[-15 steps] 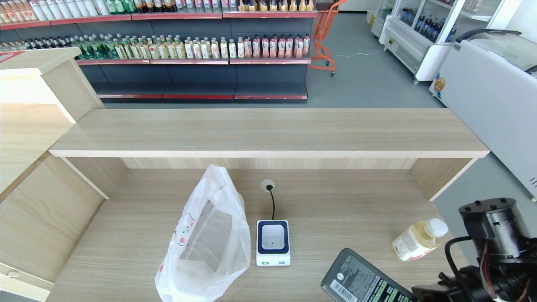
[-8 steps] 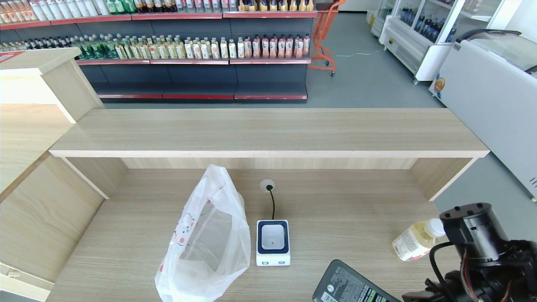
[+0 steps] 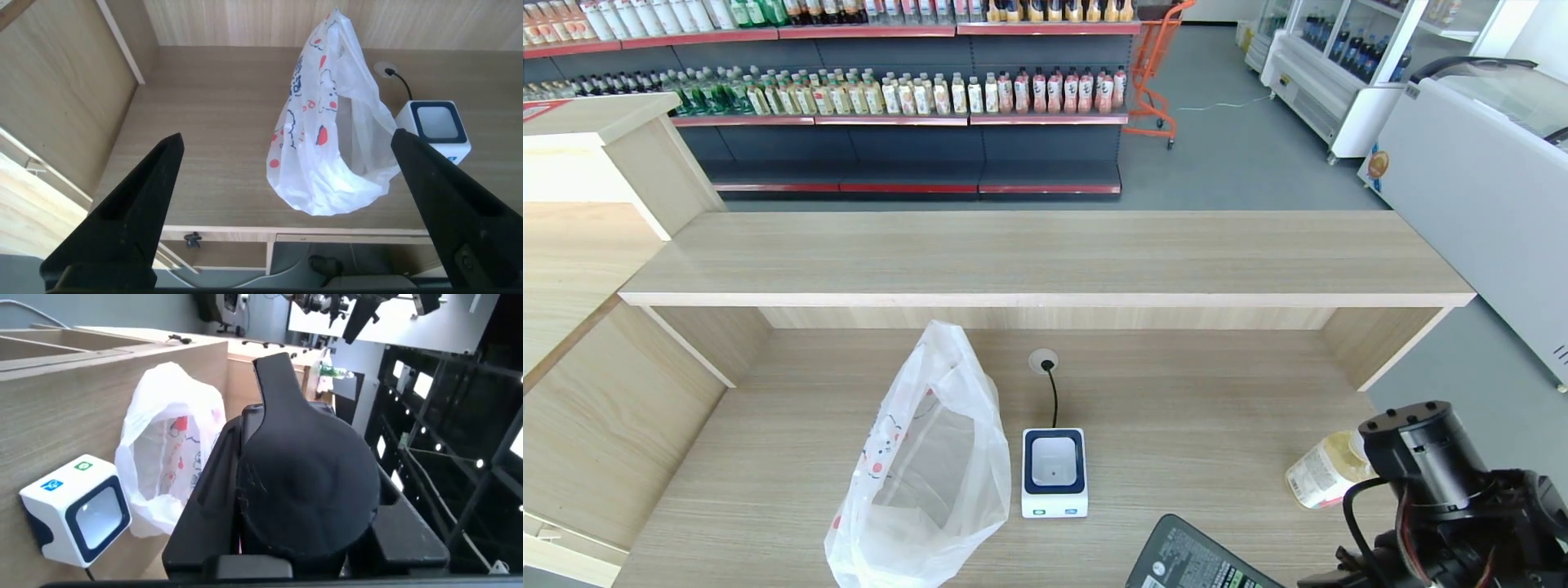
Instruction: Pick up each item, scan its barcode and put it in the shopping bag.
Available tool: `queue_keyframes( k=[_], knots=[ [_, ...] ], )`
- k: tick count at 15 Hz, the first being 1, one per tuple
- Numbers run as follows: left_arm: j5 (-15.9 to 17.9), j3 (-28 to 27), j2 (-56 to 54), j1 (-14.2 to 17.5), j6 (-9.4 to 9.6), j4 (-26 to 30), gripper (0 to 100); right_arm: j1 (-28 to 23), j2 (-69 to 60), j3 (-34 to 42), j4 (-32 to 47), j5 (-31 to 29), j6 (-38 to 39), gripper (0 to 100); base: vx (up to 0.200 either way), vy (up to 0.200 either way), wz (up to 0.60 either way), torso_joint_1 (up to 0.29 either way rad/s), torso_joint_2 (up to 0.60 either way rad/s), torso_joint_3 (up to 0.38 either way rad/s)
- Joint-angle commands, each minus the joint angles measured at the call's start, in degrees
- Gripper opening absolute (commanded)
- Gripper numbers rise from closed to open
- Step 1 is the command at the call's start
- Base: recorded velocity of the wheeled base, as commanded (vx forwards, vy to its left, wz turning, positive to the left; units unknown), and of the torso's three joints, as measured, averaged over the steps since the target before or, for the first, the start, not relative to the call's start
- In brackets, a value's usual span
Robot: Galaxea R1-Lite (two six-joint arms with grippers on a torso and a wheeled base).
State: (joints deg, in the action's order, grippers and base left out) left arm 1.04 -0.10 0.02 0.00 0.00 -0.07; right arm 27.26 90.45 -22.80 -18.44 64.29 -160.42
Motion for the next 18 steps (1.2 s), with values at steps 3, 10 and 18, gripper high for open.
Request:
queue_keyframes(
  k=[3,10,18],
  knots=[
    [0.02,0.01,-0.02,0.0,0.0,-0.01,100,-0.1,-0.54,-0.76,0.08,0.04,-3.68,0,0.0,0.0,0.0,0.0,0.0,0.0],
    [0.02,0.01,-0.02,0.0,0.0,-0.01,100,-12.14,-12.58,-7.97,2.71,1.98,49.85,0,0.0,0.0,0.0,0.0,0.0,0.0],
    [0.02,0.01,-0.02,0.0,0.0,-0.01,100,-31.39,-17.5,-12.36,4.21,6.2,112.87,0,0.0,0.0,0.0,0.0,0.0,0.0]
  ],
)
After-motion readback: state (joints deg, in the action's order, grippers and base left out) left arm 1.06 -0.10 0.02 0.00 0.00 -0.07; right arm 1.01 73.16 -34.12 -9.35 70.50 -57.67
